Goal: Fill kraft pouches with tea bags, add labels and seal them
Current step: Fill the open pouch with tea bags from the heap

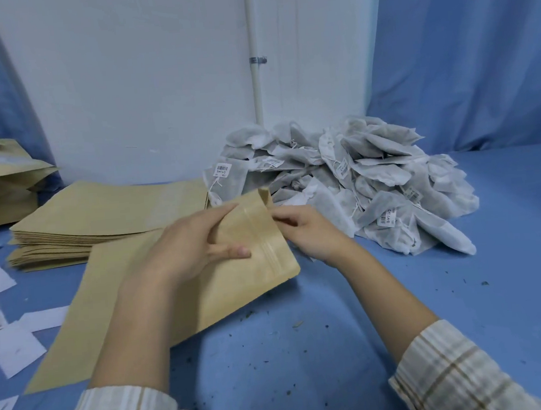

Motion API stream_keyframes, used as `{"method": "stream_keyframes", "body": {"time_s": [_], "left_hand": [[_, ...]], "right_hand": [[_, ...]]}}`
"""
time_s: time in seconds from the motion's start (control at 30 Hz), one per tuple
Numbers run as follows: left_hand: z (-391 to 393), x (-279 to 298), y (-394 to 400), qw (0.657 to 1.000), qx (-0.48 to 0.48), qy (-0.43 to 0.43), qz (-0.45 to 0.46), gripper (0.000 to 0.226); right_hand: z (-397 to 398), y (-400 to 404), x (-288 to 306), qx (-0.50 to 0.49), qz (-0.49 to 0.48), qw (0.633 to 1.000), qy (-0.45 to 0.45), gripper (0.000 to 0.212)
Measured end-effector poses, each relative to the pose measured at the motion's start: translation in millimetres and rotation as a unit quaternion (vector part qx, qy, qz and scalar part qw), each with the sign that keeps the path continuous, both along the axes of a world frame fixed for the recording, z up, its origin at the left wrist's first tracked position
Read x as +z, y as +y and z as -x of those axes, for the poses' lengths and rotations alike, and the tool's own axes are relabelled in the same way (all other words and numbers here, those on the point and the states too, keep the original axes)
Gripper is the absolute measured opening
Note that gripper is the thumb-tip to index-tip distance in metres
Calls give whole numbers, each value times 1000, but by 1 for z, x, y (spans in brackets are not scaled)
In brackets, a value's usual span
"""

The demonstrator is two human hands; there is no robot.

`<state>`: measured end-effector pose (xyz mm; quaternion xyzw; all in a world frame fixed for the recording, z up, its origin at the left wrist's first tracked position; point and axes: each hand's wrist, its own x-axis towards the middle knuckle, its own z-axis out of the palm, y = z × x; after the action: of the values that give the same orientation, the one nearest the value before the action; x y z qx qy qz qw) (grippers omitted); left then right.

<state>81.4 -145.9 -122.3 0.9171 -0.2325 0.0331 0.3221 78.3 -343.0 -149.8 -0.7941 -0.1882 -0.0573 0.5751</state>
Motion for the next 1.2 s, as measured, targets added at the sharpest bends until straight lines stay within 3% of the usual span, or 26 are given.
{"method": "stream_keyframes", "body": {"time_s": [0.07,0.1,0.17,0.2,0.27,0.4,0.5,0.67,0.77,0.9,1.1,1.2], "left_hand": [[-4,-11,0,999,9,30,12,70],[-6,-15,-1,999,14,33,5,72],[-9,-20,-3,999,19,27,2,74],[-9,-21,-3,999,20,26,9,75],[-10,-21,-2,999,23,20,32,73],[-9,-19,4,996,36,-8,76,67],[-6,-15,7,992,45,-24,115,63],[0,-7,-2,986,5,-43,163,63],[0,-8,-12,991,-21,-56,120,68],[0,-12,-23,989,-54,-59,128,66],[0,-19,-33,990,-107,-28,91,63],[-2,-18,-28,991,-89,-45,88,61]], "right_hand": [[-8,-12,-4,-221,39,972,-68,22],[-12,-22,-6,-330,110,934,-83,27],[-16,-44,-15,-432,279,857,-16,62],[-16,-51,-19,-435,309,845,33,75],[-15,-56,-25,-421,263,865,66,79],[-14,-64,-11,-435,76,897,-22,58],[-8,-61,7,-384,-53,922,0,44],[0,-27,10,-176,-48,982,53,20],[1,-16,10,-120,-21,991,57,11],[6,-10,8,5,1,996,93,28],[9,-4,-9,95,51,965,238,19],[6,-5,-6,71,39,980,180,23]]}}
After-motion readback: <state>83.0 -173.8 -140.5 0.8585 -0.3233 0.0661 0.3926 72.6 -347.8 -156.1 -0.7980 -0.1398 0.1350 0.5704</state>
